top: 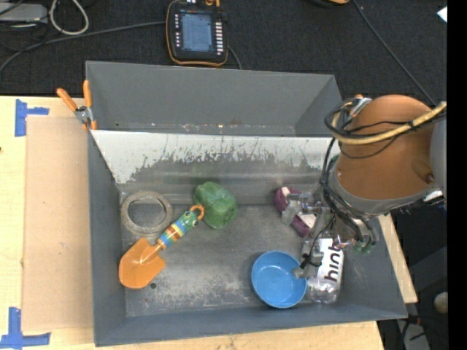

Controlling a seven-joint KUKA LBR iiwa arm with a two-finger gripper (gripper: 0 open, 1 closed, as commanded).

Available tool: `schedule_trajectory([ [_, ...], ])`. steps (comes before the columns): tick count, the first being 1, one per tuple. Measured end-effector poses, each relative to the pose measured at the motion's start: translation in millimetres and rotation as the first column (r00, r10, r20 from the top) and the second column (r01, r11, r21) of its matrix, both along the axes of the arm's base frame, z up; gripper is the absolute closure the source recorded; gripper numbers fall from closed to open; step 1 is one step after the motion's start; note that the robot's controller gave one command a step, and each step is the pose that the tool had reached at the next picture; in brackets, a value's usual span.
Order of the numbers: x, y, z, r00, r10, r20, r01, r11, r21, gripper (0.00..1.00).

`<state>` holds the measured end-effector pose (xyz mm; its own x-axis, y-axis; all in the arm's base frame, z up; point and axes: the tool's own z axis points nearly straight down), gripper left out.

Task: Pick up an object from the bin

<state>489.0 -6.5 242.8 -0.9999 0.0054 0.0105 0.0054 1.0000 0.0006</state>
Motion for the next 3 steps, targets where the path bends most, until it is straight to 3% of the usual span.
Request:
schedule_trajectory([
  [1, 1.3, 0, 4, 1.000, 0.000, 0.009, 0.000, 1.000, 0.000, 0.00],
  [2, 25.0, -7, -141, 0.990, 0.140, 0.009, -0.140, 0.990, 0.000, 0.00],
  [3, 12.9, -9, -83, 0.989, 0.147, 0.020, -0.147, 0.989, -0.001, 0.00],
])
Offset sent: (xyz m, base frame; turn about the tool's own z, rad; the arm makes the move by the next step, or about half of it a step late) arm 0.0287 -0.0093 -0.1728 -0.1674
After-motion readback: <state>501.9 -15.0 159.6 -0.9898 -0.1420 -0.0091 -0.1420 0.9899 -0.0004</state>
